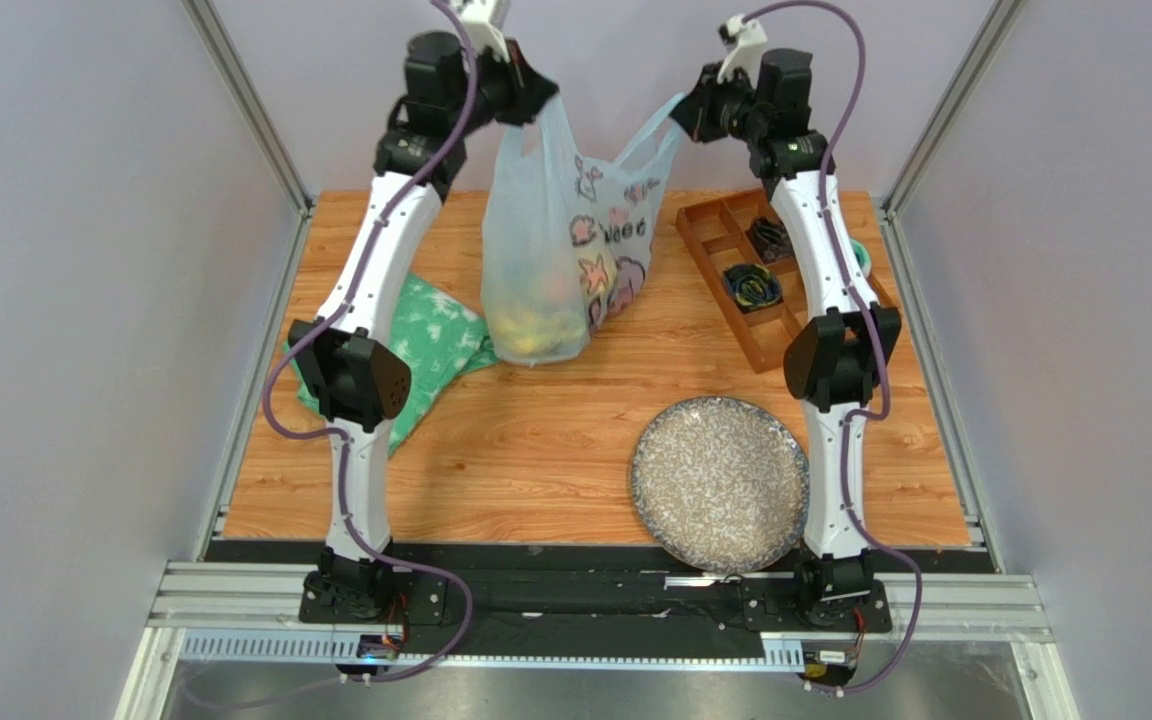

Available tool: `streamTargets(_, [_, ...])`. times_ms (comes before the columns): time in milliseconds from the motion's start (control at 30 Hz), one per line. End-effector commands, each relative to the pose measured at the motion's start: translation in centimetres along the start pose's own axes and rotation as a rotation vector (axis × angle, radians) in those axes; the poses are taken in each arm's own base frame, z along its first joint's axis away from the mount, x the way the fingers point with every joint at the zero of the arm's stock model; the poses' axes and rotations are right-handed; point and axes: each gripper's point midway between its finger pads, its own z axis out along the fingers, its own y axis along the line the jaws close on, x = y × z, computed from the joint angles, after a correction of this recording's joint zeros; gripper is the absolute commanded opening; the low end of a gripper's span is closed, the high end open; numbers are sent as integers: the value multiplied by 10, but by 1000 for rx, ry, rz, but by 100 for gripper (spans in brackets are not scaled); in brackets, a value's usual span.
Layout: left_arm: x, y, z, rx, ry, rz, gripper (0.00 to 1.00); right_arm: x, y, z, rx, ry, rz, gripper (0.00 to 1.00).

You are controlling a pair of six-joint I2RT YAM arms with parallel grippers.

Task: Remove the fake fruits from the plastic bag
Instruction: Adjust the plastic bag at the center of the board.

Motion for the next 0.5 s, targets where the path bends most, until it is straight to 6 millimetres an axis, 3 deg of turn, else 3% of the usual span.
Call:
streamTargets(0, [-131,-52,-64,84,-308,341,0,-154,33,-60,29,-419,-61,0])
streamTargets(33, [-132,-58,-72,95,-296,350,0,-160,38,-69,29,-425,-70,0])
streamTargets(67, [-131,-67,-80,131,-279,368,0,-150,39,-68,26,-390,-75,0])
streamTargets(100, [-134,-79,-96,152,-269,382,0,-166,54,-91,14,-408,-105,0])
streamTargets(133, [-121,-82,-103,169,-208,372,0,-154,56,-93,9,-364,-103,0])
streamTargets(167, [-109,-91,-111,218,-162,384,0,-120,50,-85,4,-276,-107,0])
streamTargets(200, [-90,-97,-127,240,-100,362,0,-106,50,-91,7,-238,-112,0])
streamTargets(233, [-71,-99,-136,258,-41,335,0,-113,64,-116,10,-248,-136,0])
streamTargets(267, [-52,-108,-148,307,8,308,0,-61,54,-112,23,-137,-116,0])
streamTargets(300, [-16,-108,-167,310,88,250,0,-43,57,-120,21,-101,-113,0])
streamTargets(333, [3,-109,-179,313,127,215,0,-47,75,-149,12,-109,-127,0])
streamTargets(367, [23,-110,-190,313,168,164,0,-20,79,-156,-10,-51,-139,0])
streamTargets(400, [64,-107,-210,297,235,112,0,39,76,-161,-12,80,-104,0])
streamTargets(433, [85,-105,-220,287,271,84,0,63,81,-172,-12,127,-88,0])
streamTargets(467, [106,-101,-228,257,302,59,0,73,93,-189,-18,142,-91,0])
